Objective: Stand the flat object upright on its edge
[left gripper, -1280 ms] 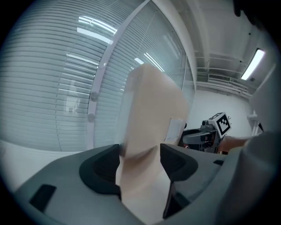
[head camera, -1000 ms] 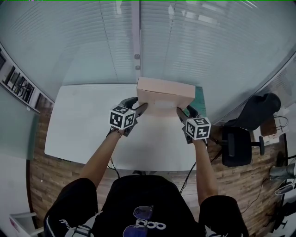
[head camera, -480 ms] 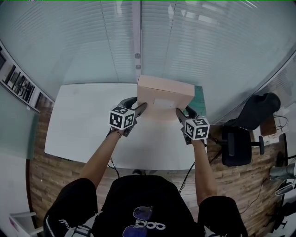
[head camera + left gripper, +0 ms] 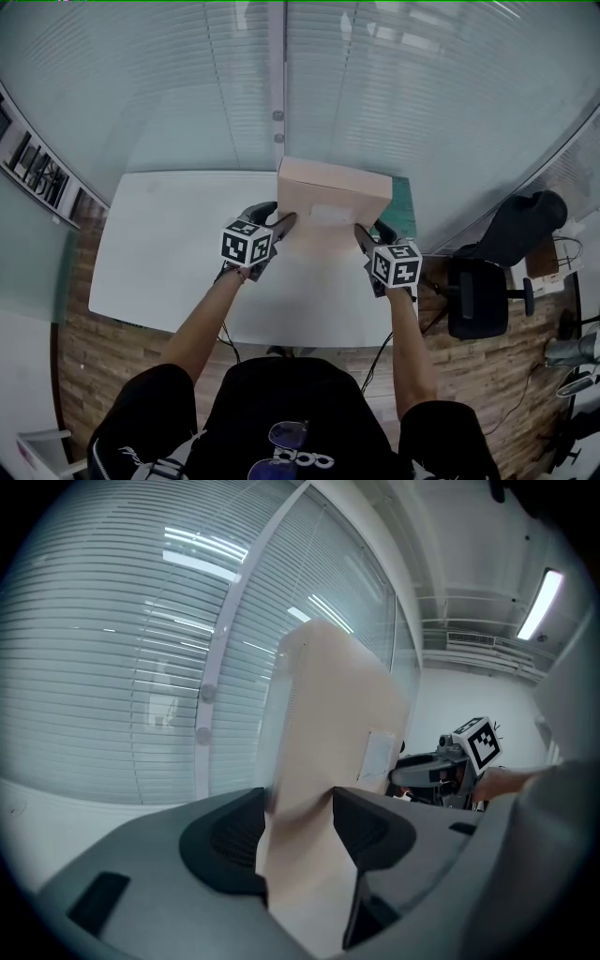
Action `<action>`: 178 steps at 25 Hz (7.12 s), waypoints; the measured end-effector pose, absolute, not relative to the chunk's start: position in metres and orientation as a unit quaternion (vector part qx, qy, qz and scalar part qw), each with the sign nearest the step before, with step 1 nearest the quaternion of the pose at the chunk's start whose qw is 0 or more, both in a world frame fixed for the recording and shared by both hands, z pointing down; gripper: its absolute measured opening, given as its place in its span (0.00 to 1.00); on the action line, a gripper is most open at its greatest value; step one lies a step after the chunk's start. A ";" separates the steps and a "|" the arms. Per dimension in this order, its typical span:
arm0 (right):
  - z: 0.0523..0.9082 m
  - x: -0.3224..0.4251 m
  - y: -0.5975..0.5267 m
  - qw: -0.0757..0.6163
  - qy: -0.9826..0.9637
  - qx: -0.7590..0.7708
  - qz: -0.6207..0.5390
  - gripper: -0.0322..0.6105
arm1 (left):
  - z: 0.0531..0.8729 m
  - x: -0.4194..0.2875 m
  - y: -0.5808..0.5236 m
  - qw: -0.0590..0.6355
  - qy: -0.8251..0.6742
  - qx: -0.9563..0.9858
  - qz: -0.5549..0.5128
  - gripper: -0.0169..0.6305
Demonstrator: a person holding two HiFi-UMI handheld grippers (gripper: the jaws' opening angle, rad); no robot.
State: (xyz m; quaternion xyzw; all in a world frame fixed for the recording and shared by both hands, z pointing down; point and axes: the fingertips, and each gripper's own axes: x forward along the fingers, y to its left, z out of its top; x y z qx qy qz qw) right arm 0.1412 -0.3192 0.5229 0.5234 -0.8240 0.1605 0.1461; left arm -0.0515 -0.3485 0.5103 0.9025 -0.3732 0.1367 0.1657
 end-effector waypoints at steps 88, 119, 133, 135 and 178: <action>0.551 0.196 -0.556 0.161 -0.814 0.535 0.160 0.41 | 0.547 0.002 -0.567 0.163 -0.414 0.881 0.160 0.40; 0.543 0.197 -0.511 0.155 -0.808 0.544 0.165 0.41 | 0.534 -0.013 -0.518 0.177 -0.412 0.883 0.141 0.42; 0.521 0.160 -0.415 0.149 -0.811 0.546 0.148 0.38 | 0.503 -0.058 -0.417 0.131 -0.449 0.879 0.098 0.32; 0.519 0.154 -0.402 0.149 -0.811 0.547 0.143 0.37 | 0.498 -0.064 -0.405 0.130 -0.453 0.877 0.091 0.29; 0.546 0.033 -0.236 0.135 -0.823 0.537 0.123 0.09 | 0.547 -0.173 -0.223 0.150 -0.471 0.865 0.092 0.06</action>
